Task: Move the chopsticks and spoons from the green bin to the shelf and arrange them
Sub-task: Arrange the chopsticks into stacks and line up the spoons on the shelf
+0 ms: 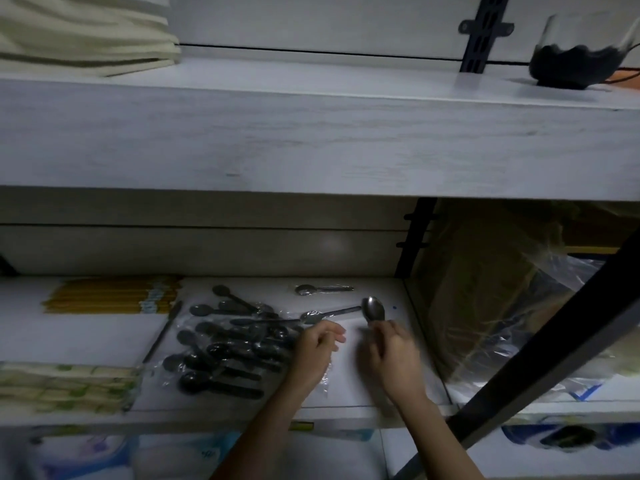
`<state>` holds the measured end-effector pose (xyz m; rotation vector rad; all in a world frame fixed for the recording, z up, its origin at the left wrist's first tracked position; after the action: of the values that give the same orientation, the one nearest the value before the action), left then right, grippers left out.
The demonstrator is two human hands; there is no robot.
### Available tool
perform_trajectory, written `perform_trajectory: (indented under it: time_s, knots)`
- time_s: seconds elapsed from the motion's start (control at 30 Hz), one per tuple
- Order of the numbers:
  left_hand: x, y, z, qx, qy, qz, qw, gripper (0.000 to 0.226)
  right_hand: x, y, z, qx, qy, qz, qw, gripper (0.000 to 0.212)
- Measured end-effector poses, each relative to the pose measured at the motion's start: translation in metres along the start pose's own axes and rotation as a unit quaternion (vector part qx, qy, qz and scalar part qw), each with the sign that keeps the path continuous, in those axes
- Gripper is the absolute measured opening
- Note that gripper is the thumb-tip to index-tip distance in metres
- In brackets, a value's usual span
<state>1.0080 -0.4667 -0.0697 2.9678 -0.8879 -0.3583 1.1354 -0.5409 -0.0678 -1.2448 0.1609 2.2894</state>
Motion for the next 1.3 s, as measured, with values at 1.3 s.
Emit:
perform_trajectory:
  time_s: [1.3]
  knots:
    - [-0.211,0.025,0.052,0.082,-0.517,0.023,0.852,0.058,0.100,-0.034,0.137,-0.085,0.143,0.136,0.977,0.029]
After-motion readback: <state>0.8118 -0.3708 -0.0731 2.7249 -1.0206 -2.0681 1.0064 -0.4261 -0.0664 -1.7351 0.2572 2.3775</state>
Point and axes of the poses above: each hand's wrist, its own y-axis away from the middle knuckle, its own x-axis out of the palm, z = x × y, the point moved 7 cm from there along -y, towards the middle knuckle, and after that the axes turned 4 degrees about z, right-handed, at the moved point
